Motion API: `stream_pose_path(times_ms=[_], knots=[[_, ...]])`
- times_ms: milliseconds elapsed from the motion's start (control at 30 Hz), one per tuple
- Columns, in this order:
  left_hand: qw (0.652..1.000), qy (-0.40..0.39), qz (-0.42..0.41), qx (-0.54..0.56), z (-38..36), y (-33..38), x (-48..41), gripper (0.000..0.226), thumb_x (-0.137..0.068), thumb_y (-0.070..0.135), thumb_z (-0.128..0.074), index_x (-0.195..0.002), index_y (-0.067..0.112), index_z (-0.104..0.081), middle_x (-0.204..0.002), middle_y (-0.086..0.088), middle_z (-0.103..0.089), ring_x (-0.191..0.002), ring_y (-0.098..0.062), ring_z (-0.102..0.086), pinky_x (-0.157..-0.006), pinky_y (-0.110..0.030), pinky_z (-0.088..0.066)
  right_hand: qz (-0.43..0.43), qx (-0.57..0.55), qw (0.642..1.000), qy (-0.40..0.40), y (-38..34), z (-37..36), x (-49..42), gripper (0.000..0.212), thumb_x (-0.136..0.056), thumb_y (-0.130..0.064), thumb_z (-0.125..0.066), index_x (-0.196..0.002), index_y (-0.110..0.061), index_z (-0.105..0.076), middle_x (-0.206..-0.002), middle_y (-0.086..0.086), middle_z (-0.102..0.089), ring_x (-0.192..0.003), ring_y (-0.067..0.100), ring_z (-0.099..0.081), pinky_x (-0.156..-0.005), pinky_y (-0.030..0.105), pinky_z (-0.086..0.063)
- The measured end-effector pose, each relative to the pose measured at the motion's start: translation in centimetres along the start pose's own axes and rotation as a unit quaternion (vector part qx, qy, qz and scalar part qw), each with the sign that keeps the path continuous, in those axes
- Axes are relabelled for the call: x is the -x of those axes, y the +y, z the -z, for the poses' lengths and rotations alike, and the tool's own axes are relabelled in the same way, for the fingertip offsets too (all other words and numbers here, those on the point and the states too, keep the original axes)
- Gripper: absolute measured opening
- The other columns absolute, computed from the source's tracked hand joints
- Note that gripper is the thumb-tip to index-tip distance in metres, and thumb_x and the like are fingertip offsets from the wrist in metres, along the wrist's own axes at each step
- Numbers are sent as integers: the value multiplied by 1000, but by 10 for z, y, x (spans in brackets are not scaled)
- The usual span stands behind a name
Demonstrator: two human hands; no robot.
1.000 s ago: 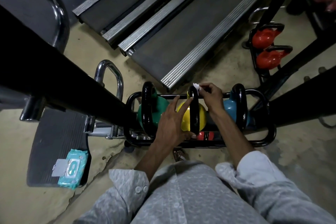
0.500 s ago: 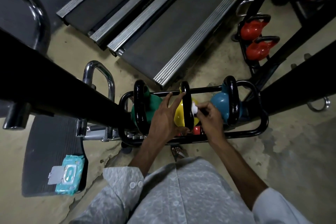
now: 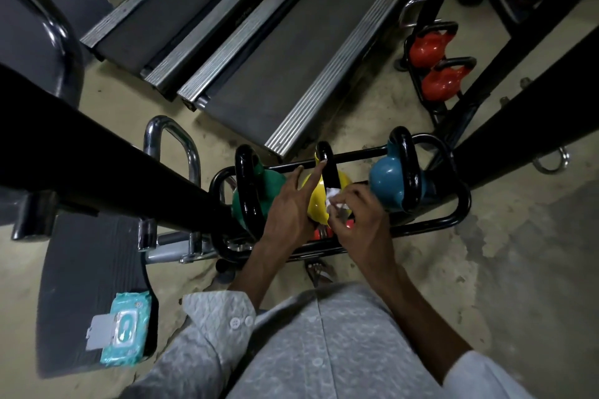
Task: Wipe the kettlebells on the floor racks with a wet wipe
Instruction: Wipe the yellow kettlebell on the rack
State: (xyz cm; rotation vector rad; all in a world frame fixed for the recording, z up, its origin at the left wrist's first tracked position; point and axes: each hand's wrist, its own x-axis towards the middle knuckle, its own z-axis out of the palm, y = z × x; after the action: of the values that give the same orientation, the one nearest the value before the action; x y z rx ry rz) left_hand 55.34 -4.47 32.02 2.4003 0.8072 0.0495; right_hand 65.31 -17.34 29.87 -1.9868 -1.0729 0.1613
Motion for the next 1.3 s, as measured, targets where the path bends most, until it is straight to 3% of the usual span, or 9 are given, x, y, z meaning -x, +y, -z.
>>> stream_pose_path(times_ms=[167, 467, 667, 833, 967, 1033, 1167, 1300], knots=[[999, -25, -7, -20, 8, 6, 2, 114, -73, -1, -72, -160, 40, -10, -162, -24, -23, -126, -44, -54, -80, -43, -54, -2, 31, 1000, -6, -6, -2, 16, 14, -87, -13, -76, -99, -12, -70, -106, 2, -60, -98, 15, -58, -85, 25, -51], [998, -38, -11, -55, 6, 0, 0, 121, -71, 2, -76, -159, 44, -5, -158, -25, -27, -125, -43, -54, -74, -42, -56, -66, -8, 997, 42, -7, -7, 27, 15, -78, -11, -83, -90, -11, -74, -98, -1, -61, -92, 12, -59, -83, 16, -47], [996, -37, -21, -74, 3, -5, -2, 121, -72, 0, -74, -160, 43, -2, -158, -27, -27, -130, -43, -50, -72, -41, -58, -83, -27, 995, 50, -3, -10, 36, 12, -76, -9, -83, -82, -10, -72, -93, -2, -60, -87, 12, -58, -80, 21, -50], [995, -42, -22, -86, 4, -4, -1, 120, -73, -4, -72, -161, 40, -2, -159, -23, -26, -128, -42, -51, -70, -36, -52, -99, -58, 991, 69, -1, -11, 41, 17, -73, 0, -83, -80, -11, -71, -91, -2, -60, -87, 5, -60, -82, 7, -44], [995, -38, -22, -88, 3, -5, -1, 123, -71, -3, -74, -160, 41, -2, -161, -21, -25, -133, -40, -48, -73, -37, -54, -137, -96, 983, 74, 7, -18, 50, 20, -75, -2, -84, -74, -12, -67, -86, -5, -61, -81, 3, -63, -73, 20, -53], [995, -37, -21, -91, 2, -5, -1, 126, -70, -2, -76, -160, 42, -1, -161, -20, -25, -135, -39, -46, -73, -38, -55, -183, -128, 971, 80, 12, -21, 54, 23, -74, 0, -84, -74, -13, -65, -83, -5, -63, -77, 7, -64, -68, 24, -54], [995, -34, -19, -96, 1, -5, -2, 129, -69, 3, -81, -159, 43, 2, -160, -21, -26, -135, -38, -47, -73, -36, -54, -287, -235, 923, 98, 12, -22, 55, 27, -74, 2, -84, -83, -16, -65, -85, -9, -70, -80, -3, -66, -71, 12, -52], [996, -29, -21, -81, -2, -5, -1, 136, -64, 34, -93, -160, 42, 2, -157, -23, -31, -136, -39, -45, -83, -44, -58, -301, -259, 910, 116, 12, -20, 54, 27, -80, 0, -79, -95, -19, -68, -93, -9, -71, -86, -6, -67, -74, 7, -50]])
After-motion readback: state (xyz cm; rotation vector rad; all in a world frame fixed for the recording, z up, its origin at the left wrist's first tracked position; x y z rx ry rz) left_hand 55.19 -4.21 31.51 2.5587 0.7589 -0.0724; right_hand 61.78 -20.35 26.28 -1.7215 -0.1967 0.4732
